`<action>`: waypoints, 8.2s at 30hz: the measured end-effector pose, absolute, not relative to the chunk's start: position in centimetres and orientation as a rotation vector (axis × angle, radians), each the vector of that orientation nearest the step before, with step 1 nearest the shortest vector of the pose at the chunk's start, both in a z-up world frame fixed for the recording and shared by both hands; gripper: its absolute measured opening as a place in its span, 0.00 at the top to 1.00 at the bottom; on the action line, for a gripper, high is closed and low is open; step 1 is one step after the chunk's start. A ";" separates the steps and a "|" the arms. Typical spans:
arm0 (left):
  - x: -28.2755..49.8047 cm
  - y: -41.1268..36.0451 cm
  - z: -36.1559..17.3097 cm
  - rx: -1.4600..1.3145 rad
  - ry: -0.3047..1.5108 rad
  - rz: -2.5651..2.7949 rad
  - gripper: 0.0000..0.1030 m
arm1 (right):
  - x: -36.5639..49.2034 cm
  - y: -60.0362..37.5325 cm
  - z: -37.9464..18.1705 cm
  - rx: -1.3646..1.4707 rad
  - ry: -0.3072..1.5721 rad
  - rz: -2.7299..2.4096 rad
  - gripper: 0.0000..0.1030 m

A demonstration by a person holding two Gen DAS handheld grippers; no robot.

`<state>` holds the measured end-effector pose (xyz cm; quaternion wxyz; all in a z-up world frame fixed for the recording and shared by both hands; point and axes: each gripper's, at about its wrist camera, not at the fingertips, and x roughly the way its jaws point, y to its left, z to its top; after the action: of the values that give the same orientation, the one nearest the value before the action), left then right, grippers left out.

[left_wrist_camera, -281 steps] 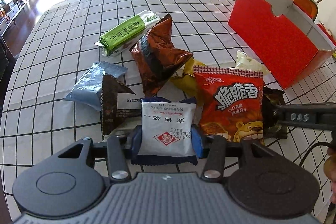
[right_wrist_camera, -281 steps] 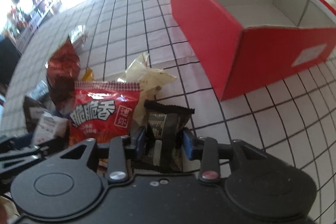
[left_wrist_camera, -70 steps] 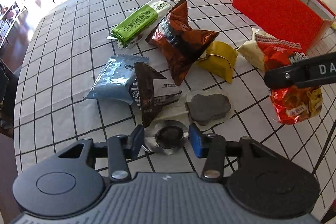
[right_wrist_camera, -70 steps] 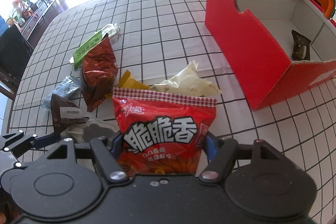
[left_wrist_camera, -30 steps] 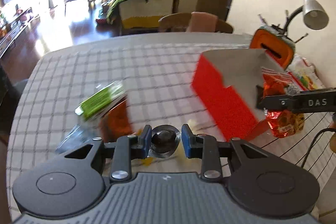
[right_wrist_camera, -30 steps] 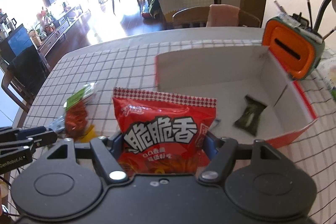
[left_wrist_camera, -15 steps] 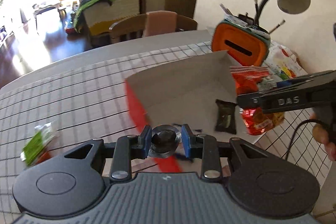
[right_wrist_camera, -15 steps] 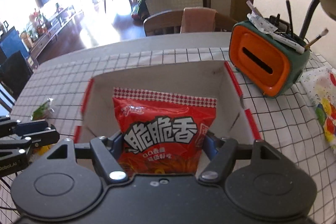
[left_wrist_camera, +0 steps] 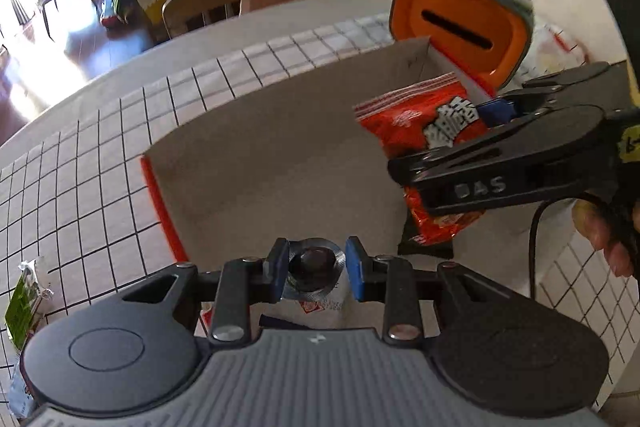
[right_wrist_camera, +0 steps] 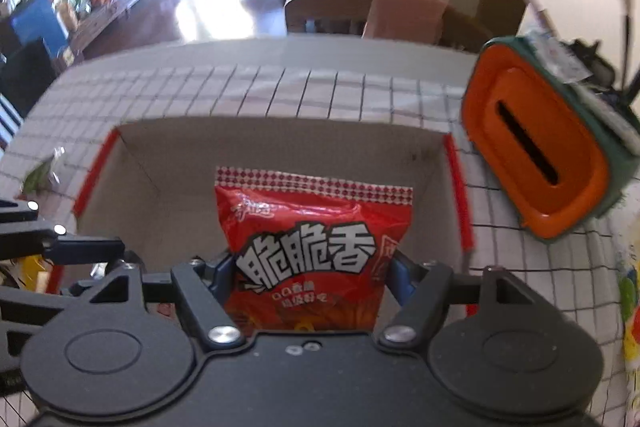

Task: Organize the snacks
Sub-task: 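Carry both packets into the red box and open both tools, then move both tools back toward the remaining snacks, then grasp the dark chocolate piece with left tool while right tool grasps the cream packet, then carry both packets into the red box and open both tools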

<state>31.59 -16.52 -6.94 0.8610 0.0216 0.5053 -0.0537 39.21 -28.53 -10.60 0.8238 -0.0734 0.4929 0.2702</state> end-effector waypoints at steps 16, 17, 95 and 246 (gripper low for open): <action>35.0 -17.1 -10.9 0.058 1.279 -0.093 0.71 | 41.0 -26.2 -15.0 -0.258 1.195 0.546 0.30; 35.0 -17.0 -11.0 0.057 1.284 -0.094 0.71 | 41.1 -26.3 -15.2 -0.250 1.197 0.547 0.30; 4.8 10.3 -4.7 -0.164 0.716 0.136 0.04 | 17.7 -9.3 -9.3 -0.241 0.817 0.778 0.00; 33.3 -17.4 -10.2 0.055 1.192 -0.019 0.72 | 35.7 -29.1 -14.1 -0.276 1.012 0.629 0.44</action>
<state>33.25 -17.37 -10.17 0.8271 0.0259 0.5614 -0.0090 35.66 -29.07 -14.12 0.8187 -0.1297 0.4752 0.2951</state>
